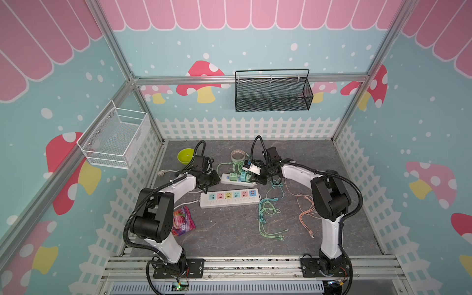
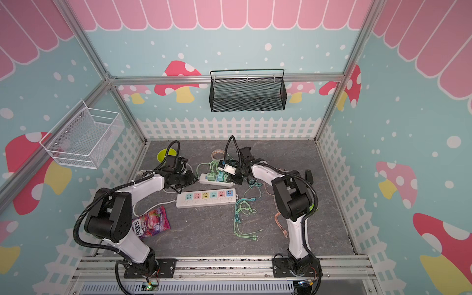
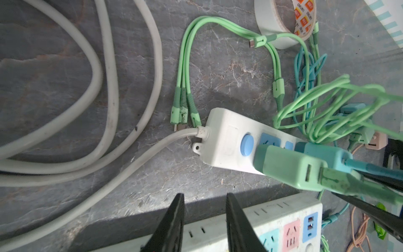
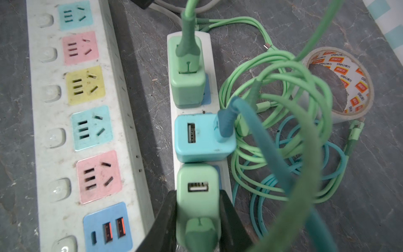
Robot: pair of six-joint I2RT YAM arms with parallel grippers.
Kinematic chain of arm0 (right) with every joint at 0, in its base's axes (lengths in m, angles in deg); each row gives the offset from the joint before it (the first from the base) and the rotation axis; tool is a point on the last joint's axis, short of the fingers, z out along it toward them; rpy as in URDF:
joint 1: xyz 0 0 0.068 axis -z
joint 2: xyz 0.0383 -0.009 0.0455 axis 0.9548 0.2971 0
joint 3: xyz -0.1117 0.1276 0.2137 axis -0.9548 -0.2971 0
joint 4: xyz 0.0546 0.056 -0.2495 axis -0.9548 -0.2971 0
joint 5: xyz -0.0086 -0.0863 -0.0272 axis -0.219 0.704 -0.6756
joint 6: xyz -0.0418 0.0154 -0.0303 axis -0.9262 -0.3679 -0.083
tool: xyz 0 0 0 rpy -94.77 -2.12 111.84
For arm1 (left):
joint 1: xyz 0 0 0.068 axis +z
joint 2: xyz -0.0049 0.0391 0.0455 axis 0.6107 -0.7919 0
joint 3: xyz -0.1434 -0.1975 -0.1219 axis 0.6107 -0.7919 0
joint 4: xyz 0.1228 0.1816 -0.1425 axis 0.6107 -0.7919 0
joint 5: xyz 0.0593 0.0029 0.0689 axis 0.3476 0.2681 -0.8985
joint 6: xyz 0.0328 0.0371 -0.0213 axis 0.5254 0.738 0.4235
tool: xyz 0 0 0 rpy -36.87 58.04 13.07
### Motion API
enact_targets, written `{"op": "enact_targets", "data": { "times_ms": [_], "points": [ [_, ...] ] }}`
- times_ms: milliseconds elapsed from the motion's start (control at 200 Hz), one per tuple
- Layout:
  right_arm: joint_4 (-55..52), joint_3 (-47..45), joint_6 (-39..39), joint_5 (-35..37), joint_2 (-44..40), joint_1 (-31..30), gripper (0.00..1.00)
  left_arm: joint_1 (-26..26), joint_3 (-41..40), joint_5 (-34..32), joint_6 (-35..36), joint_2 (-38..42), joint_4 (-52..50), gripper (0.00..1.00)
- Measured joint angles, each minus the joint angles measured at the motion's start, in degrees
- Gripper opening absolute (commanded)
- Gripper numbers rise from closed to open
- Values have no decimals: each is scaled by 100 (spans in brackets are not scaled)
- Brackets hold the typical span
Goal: Insert plugs into power strip
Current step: Insert the plug into the socket.
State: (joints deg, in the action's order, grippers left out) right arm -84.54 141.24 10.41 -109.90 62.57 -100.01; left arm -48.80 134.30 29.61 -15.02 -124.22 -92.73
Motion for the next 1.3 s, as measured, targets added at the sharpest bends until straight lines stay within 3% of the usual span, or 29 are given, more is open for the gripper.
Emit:
{"op": "enact_targets", "data": {
  "times_ms": [285, 916, 1076, 1301],
  "points": [
    [-127, 98, 37, 17, 15, -9, 2, 22, 0, 0, 7, 0, -2, 35],
    [-673, -232, 398, 127, -293, 42, 64, 103, -125, 2, 55, 387, -11, 41],
    [-743, -361, 481, 90, -479, 42, 75, 103, -146, 2, 63, 404, -11, 41],
    [-772, -767, 621, -101, -1150, 42, 75, 133, -199, 2, 90, 538, -13, 42]
  ]
}}
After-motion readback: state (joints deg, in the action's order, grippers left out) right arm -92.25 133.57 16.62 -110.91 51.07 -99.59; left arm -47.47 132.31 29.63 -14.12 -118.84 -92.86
